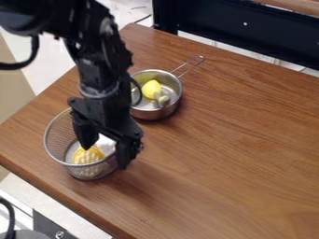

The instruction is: Move the basket to the middle of the table to the left of the pole

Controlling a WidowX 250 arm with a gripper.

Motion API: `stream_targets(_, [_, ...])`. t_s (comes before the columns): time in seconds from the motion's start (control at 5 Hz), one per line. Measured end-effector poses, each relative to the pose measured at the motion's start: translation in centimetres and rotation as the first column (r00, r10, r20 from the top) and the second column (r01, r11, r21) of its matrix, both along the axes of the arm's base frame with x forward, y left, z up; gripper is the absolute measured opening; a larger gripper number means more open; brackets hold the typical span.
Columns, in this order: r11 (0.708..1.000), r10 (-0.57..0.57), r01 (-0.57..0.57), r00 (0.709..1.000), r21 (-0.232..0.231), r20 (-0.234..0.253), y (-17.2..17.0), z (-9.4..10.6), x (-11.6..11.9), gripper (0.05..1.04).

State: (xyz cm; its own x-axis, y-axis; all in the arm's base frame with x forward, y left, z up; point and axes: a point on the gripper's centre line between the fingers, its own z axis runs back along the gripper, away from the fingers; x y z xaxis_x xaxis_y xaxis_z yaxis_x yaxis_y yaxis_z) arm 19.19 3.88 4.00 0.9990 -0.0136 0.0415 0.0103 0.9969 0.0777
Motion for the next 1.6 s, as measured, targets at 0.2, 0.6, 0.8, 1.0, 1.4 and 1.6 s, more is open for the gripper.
stream_targets(0.2, [1.0,-0.017,0.017,1.0,0.004,0.001,-0.6,-0.8,-0.4,0.955])
stream_targets(0.6, [1.0,0.014,-0.014,1.0,-0.015,0.006,-0.9,-0.7,-0.3,0.387])
stream_targets(0.8, [1.0,0.011,-0.011,1.0,-0.009,0.01,-1.1,-0.9,0.0,0.168])
stream_targets(1.0, [1.0,0.02,-0.02,0.999,0.0,0.025,-1.5,-0.8,0.8,0.075])
stream_targets(1.4, [0.999,0.048,-0.049,0.997,0.011,0.056,-3.9,0.5,1.3,0.056])
stream_targets(1.6, [0.998,0.06,-0.061,0.995,0.011,0.077,-6.1,1.7,1.7,0.056])
